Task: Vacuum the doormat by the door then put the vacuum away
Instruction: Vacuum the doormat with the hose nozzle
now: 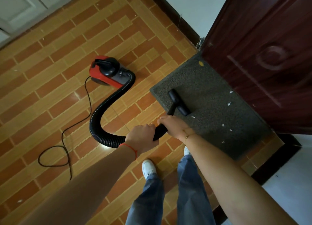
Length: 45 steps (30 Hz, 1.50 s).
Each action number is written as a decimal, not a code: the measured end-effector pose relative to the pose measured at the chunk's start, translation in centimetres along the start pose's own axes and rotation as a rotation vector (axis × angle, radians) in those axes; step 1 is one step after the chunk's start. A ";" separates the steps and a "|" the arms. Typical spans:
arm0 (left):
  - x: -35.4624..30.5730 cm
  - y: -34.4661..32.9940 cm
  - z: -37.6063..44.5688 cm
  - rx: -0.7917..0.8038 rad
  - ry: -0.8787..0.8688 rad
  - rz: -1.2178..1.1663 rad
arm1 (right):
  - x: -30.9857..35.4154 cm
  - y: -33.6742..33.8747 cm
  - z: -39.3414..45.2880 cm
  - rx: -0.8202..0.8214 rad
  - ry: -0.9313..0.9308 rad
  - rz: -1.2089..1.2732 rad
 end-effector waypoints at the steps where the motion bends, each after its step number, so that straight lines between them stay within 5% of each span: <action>1: 0.5 -0.1 -0.4 -0.002 0.008 -0.008 | 0.6 -0.1 0.2 -0.001 0.004 0.004; 16: 1.5 -0.4 0.1 0.021 0.004 0.013 | 0.6 -0.9 1.1 -0.012 0.022 -0.003; 45: -15.5 10.5 25.1 -0.034 0.122 -0.197 | -30.2 9.6 6.2 0.048 0.111 -0.104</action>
Point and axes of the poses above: each hand's wrist, its own z-axis towards the middle knuckle, its own y-axis out of the back of the hand, x = y × z, the point moved 3 cm from there along z, towards the middle knuckle, and after that the axes turned 11 degrees about -z, right-handed, at the moved point
